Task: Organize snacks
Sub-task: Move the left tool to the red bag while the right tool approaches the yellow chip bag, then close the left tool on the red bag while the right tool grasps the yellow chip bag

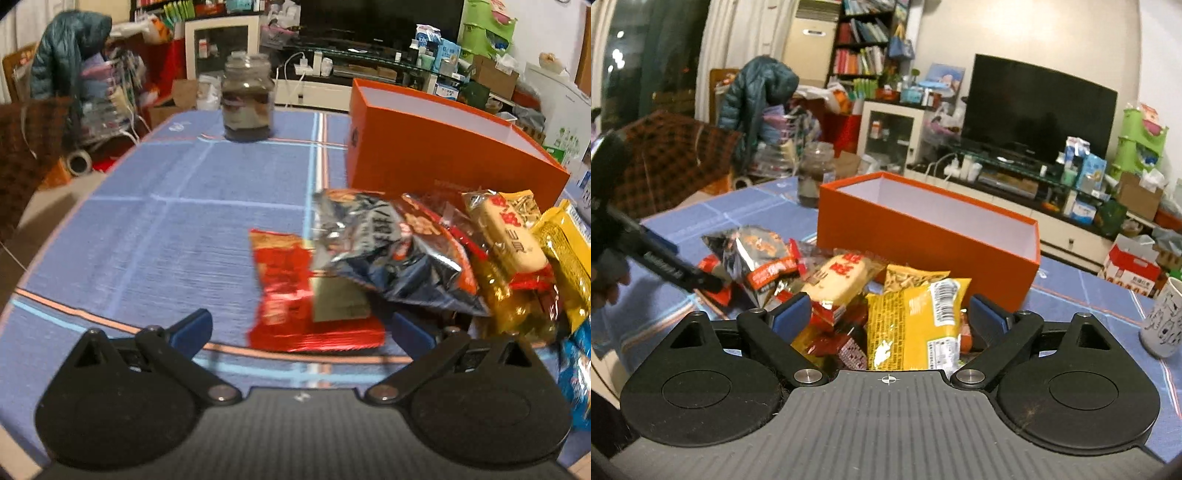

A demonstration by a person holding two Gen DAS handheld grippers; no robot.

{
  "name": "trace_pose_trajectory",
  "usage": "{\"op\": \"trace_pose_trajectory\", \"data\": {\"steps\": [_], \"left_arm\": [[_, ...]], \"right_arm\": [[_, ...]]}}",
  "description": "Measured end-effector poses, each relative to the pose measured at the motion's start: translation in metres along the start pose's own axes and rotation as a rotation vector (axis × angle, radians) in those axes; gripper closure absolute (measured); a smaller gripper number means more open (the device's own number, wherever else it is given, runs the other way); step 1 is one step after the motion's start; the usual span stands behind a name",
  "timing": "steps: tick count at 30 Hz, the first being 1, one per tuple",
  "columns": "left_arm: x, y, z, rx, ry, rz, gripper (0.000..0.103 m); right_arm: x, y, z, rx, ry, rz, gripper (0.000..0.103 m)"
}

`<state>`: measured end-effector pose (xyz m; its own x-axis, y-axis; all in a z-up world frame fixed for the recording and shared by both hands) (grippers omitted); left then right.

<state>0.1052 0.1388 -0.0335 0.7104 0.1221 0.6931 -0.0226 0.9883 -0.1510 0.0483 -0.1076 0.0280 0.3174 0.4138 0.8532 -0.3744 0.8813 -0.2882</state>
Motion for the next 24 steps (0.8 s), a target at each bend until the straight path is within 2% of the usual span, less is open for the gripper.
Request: {"op": "trace_pose_trajectory", "data": {"steps": [1,3,7,13,15,20,22,24], "left_arm": [[0.000,-0.002,-0.004,0.013,0.002,-0.002,0.001],[0.002,-0.002,-0.010,0.032,0.003,0.006,0.001],[0.004,-0.003,-0.014,0.029,-0.009,0.034,0.001],[0.006,0.000,-0.020,0.030,-0.021,0.030,0.001],[0.007,0.003,-0.023,0.037,-0.020,0.036,0.001],[0.012,0.004,-0.030,0.021,-0.025,0.079,0.003],[0.014,0.001,-0.033,0.018,-0.027,0.076,0.006],[0.016,-0.002,-0.036,0.022,-0.022,0.052,0.015]], "right_arm": [[-0.003,0.002,-0.001,-0.008,0.010,0.026,0.020],[-0.008,0.001,-0.004,-0.013,0.033,0.046,0.029],[-0.010,-0.009,-0.011,-0.014,0.051,-0.004,0.030],[-0.016,-0.013,-0.040,-0.041,0.134,-0.027,0.032],[-0.017,-0.014,-0.048,-0.053,0.162,-0.020,0.044],[-0.017,-0.014,-0.054,-0.060,0.177,-0.014,0.044],[-0.018,-0.012,-0.056,-0.066,0.183,-0.002,0.044],[-0.018,-0.010,-0.057,-0.074,0.189,0.007,0.045]]}}
Point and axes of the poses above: each gripper's, at about its wrist camera, not at the fingertips, and z roughly against the way its jaws point, y to its left, x to its top, the point moved 5 cm from there along -z, roughly the way its jaws point, and after that the axes turned 8 degrees about z, right-handed, at the moved point
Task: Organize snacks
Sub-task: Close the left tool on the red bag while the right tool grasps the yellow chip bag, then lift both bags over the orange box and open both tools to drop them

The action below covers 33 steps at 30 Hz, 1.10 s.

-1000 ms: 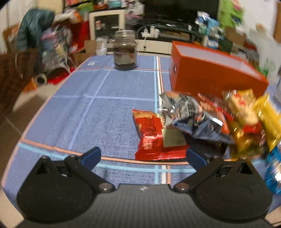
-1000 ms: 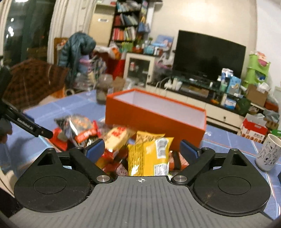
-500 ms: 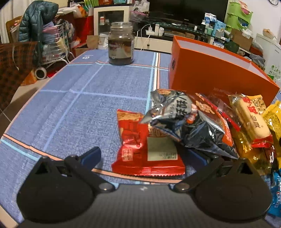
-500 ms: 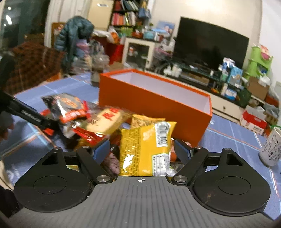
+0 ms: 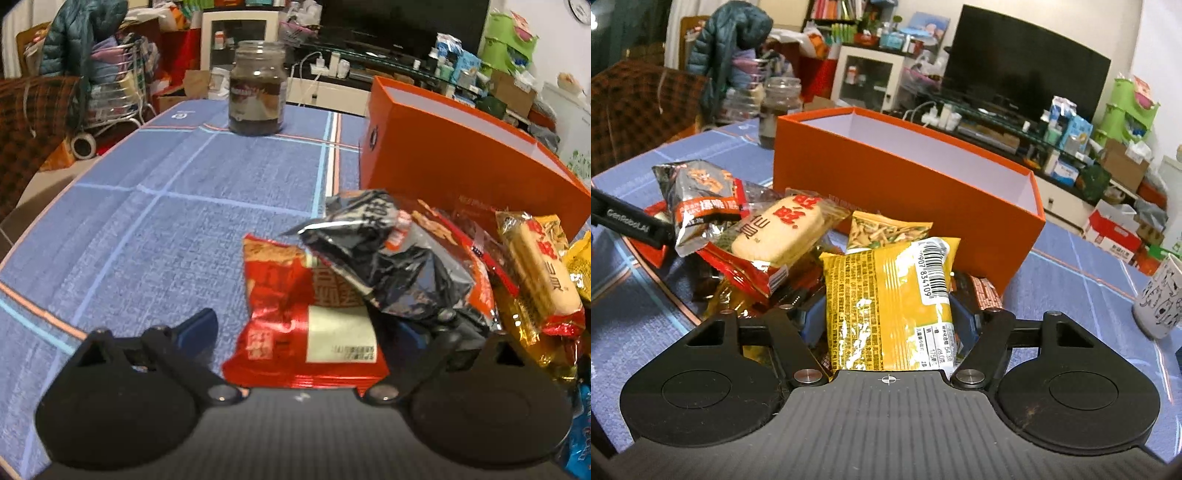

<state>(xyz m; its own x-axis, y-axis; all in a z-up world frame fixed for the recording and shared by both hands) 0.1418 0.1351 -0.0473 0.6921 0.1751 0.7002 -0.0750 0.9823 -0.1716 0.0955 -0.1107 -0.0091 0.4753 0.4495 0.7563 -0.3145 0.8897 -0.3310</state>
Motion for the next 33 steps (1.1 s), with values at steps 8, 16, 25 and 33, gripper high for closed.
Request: {"op": "trace_pose_trajectory", "data": {"steps": [8,16,25,33], "left_arm": [[-0.006,-0.006,0.005,0.000,0.010,-0.063,0.036],[-0.002,0.001,0.020,-0.022,0.016,-0.015,0.038],[-0.001,0.005,0.043,-0.015,-0.008,-0.022,0.042],[0.002,0.010,0.065,-0.017,-0.048,-0.024,0.043]], "right_arm": [[-0.004,0.002,-0.006,-0.012,0.031,0.032,0.052],[0.004,-0.003,-0.001,0.031,0.013,-0.026,0.067],[0.017,0.007,0.022,0.009,-0.069,0.040,0.068],[0.016,0.007,0.023,0.023,-0.068,0.037,0.068]]}}
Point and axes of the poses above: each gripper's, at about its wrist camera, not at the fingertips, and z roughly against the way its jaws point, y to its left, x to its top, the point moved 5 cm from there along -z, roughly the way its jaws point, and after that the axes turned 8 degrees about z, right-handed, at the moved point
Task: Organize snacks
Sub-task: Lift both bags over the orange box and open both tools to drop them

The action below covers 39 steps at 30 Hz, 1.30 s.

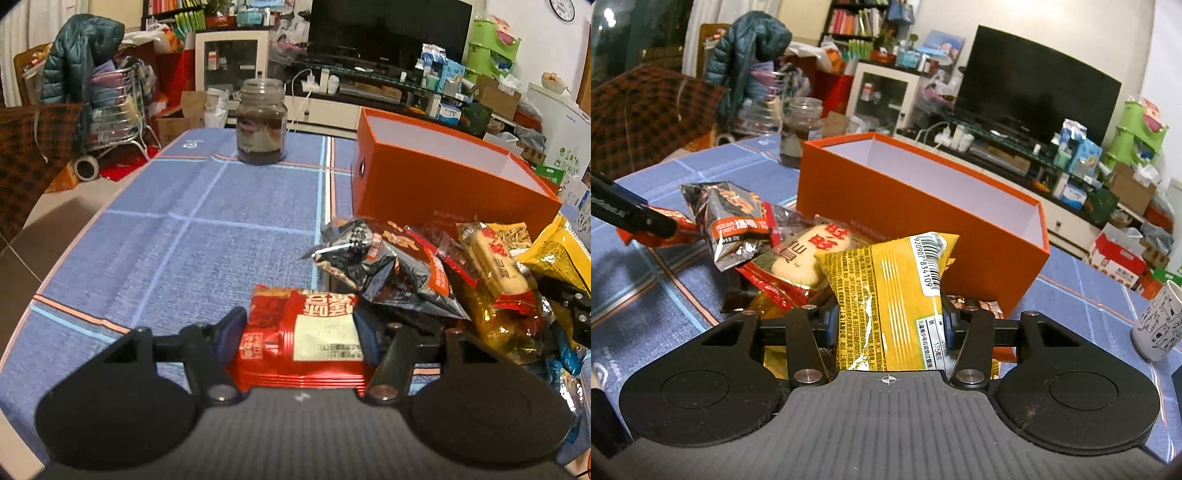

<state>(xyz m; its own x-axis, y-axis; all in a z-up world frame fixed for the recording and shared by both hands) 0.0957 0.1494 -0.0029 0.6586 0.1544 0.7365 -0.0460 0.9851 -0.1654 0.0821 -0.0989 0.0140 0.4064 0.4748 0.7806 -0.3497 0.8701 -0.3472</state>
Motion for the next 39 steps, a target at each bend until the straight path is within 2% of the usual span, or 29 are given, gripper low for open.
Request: {"op": "trace_pose_trajectory", "data": {"steps": [5,9,12,23,33,39], "left_arm": [[0.003,-0.001,0.015,0.019,-0.040,-0.025,0.043],[0.010,-0.003,0.028,-0.003,-0.075,-0.017,0.043],[0.014,-0.009,0.034,0.006,-0.104,-0.054,0.043],[0.016,-0.009,0.043,-0.008,-0.117,-0.043,0.044],[0.032,-0.032,0.067,-0.061,-0.180,-0.061,0.044],[0.057,-0.065,0.054,-0.123,-0.181,-0.078,0.044]], "right_arm": [[0.000,0.000,0.002,0.001,-0.006,-0.002,0.068],[0.000,0.002,0.003,0.010,-0.006,0.003,0.068],[0.000,0.004,0.003,0.015,-0.002,0.010,0.068],[0.000,0.004,0.003,0.020,-0.001,0.007,0.068],[0.009,0.003,0.013,0.028,-0.032,-0.004,0.068],[0.022,-0.014,0.026,0.046,-0.051,-0.090,0.069]]}}
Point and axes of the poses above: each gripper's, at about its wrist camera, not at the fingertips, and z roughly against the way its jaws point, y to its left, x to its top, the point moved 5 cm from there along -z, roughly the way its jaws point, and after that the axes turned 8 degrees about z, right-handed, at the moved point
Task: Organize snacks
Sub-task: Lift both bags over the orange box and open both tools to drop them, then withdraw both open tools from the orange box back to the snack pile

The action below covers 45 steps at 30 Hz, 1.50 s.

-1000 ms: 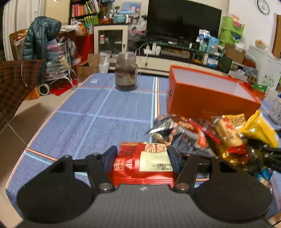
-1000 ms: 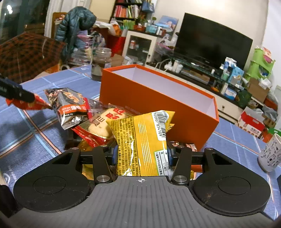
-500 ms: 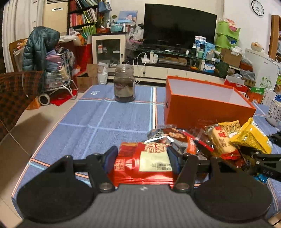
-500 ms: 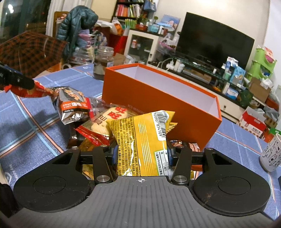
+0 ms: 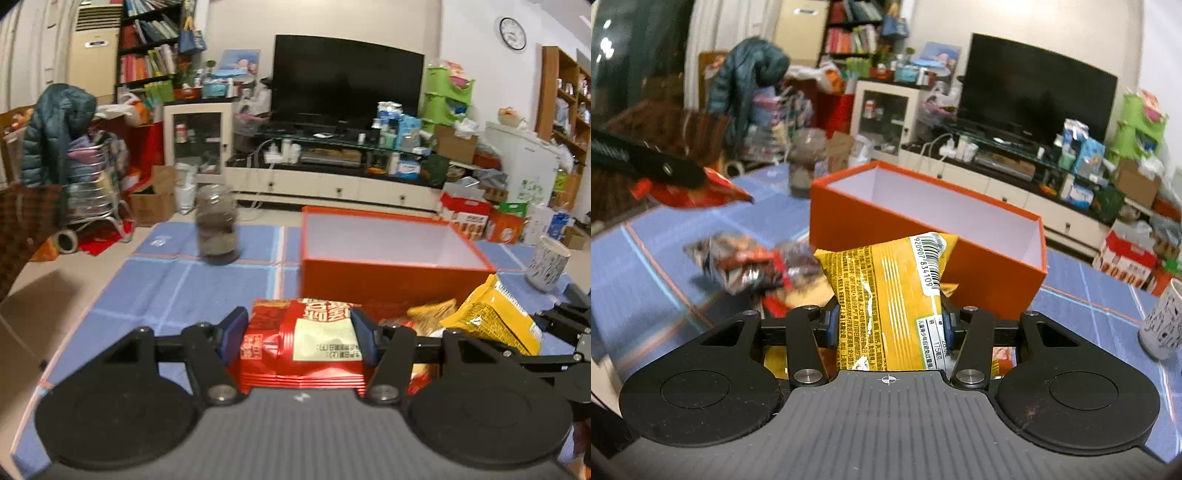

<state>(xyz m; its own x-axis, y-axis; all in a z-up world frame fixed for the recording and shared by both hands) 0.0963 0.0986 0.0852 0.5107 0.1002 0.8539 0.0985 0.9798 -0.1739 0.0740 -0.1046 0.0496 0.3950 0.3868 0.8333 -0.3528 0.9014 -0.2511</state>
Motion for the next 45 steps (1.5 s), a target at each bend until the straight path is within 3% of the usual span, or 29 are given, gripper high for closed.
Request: {"op": "trace_pose_trajectory", "data": {"steps": [4,9,14,17,19,20,21,22,23,24,26,30,33,38,40,42,45], "left_arm": [[0.024,-0.024,-0.029,-0.027,-0.011,-0.033,0.044],[0.053,-0.050,-0.074,-0.024,-0.014,-0.057,0.044],[0.091,-0.068,-0.128,0.018,-0.020,-0.061,0.044],[0.106,-0.073,-0.166,0.036,0.021,-0.073,0.043],[0.108,-0.066,-0.179,0.037,0.058,-0.023,0.044],[0.107,-0.060,-0.174,0.032,0.062,0.003,0.044],[0.107,-0.054,-0.163,0.019,0.048,0.028,0.042],[0.105,-0.049,-0.149,0.004,0.026,0.043,0.032],[0.102,-0.043,-0.134,-0.007,0.005,0.049,0.019],[0.096,-0.037,-0.116,-0.006,-0.021,0.053,0.015],[0.076,-0.021,-0.080,0.008,-0.058,0.063,0.013],[0.027,0.005,-0.031,0.055,-0.046,0.080,0.012],[-0.002,0.022,-0.016,0.084,-0.038,0.115,0.010],[-0.031,0.045,-0.029,0.121,0.034,0.104,0.010],[-0.033,0.051,-0.030,0.104,0.055,0.084,0.010],[-0.034,0.056,-0.031,0.053,0.081,0.047,0.010],[-0.036,0.056,-0.041,0.023,0.124,-0.009,0.009]], "right_arm": [[0.014,-0.028,0.000,0.006,-0.010,-0.114,0.069],[0.043,-0.069,-0.019,-0.049,-0.041,-0.182,0.069],[0.072,-0.108,-0.061,-0.089,-0.038,-0.226,0.069],[0.089,-0.127,-0.096,-0.114,0.001,-0.228,0.068],[0.096,-0.138,-0.114,-0.092,0.036,-0.266,0.064],[0.097,-0.141,-0.117,-0.093,0.045,-0.271,0.056],[0.098,-0.145,-0.113,-0.107,0.041,-0.274,0.051],[0.099,-0.147,-0.101,-0.118,0.013,-0.280,0.048],[0.098,-0.147,-0.085,-0.119,-0.021,-0.280,0.038],[0.094,-0.145,-0.069,-0.124,-0.046,-0.275,0.027],[0.078,-0.139,-0.032,-0.153,-0.082,-0.255,0.020],[0.018,-0.120,0.034,-0.167,-0.071,-0.269,0.020],[-0.031,-0.111,0.060,-0.187,0.000,-0.308,0.020],[-0.078,-0.082,0.048,-0.142,0.120,-0.277,0.022],[-0.089,-0.068,0.034,-0.127,0.162,-0.249,0.025],[-0.093,-0.059,0.018,-0.071,0.212,-0.270,0.036],[-0.089,-0.056,0.008,-0.037,0.207,-0.308,0.037]]}}
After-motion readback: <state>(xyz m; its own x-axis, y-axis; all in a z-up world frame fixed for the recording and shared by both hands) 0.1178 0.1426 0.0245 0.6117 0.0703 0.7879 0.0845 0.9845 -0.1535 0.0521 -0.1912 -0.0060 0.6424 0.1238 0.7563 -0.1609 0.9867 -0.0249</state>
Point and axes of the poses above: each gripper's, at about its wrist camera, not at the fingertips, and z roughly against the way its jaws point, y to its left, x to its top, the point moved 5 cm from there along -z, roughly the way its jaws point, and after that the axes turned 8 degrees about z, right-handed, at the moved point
